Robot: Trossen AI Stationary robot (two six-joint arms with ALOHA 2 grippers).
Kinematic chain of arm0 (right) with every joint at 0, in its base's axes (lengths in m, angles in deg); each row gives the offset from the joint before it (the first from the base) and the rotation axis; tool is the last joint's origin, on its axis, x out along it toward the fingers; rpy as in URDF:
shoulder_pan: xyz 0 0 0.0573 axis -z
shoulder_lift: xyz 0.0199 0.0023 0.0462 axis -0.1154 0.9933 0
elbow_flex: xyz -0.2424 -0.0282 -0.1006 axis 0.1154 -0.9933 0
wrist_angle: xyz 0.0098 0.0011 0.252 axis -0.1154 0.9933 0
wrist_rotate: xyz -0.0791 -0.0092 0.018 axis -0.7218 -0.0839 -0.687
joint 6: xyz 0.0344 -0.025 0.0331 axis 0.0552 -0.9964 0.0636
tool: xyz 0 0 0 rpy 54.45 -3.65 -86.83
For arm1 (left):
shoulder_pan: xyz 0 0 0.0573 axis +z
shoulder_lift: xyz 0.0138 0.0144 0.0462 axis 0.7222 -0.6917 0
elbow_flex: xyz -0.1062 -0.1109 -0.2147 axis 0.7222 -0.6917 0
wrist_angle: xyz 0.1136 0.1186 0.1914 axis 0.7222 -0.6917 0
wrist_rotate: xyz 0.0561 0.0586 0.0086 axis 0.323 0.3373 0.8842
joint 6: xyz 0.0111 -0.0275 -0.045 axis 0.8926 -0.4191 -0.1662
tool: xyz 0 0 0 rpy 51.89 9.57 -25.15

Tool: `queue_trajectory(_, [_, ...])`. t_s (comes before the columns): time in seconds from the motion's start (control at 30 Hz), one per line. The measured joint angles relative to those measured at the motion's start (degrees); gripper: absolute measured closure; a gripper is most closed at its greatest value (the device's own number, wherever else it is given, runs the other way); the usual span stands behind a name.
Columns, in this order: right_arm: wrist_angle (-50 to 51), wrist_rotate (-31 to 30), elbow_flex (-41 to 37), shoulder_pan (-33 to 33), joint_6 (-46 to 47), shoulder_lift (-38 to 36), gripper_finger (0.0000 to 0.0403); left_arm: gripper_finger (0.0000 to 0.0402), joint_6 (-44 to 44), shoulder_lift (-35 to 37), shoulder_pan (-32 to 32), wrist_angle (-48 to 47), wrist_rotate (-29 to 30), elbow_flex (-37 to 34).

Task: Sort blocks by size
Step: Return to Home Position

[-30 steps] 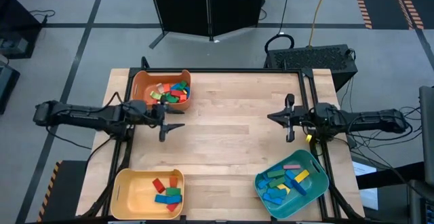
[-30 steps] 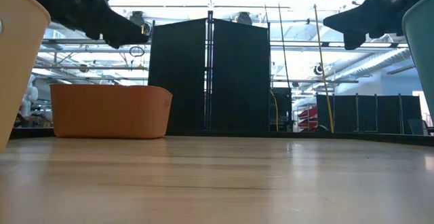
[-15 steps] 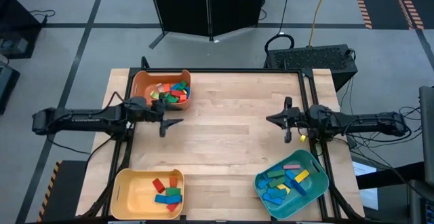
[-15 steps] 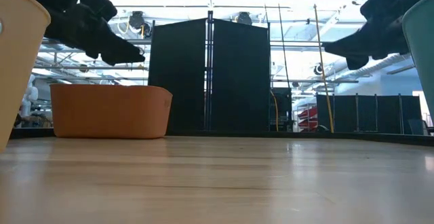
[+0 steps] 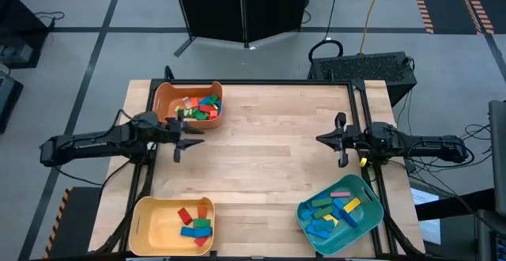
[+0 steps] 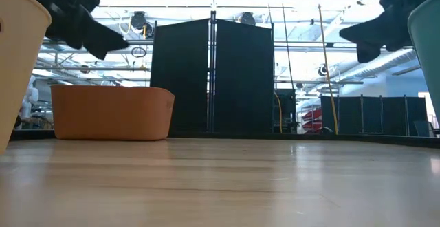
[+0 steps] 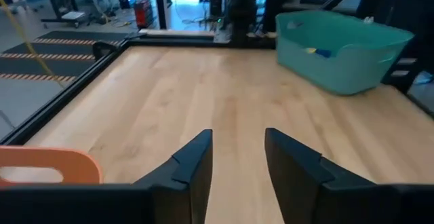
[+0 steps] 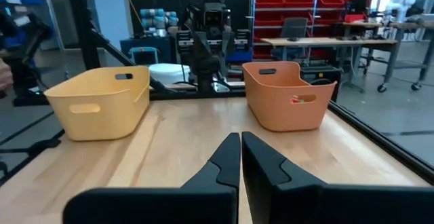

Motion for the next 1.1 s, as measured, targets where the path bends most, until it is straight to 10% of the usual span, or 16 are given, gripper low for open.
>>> queue_trajectory(1.1, [2.2, 0.6, -5.6, -0.5, 0.9, -9.3, 0.0403, 0.0346, -4.6, 23.7, -0.1, -0.2, -8.4, -10.0])
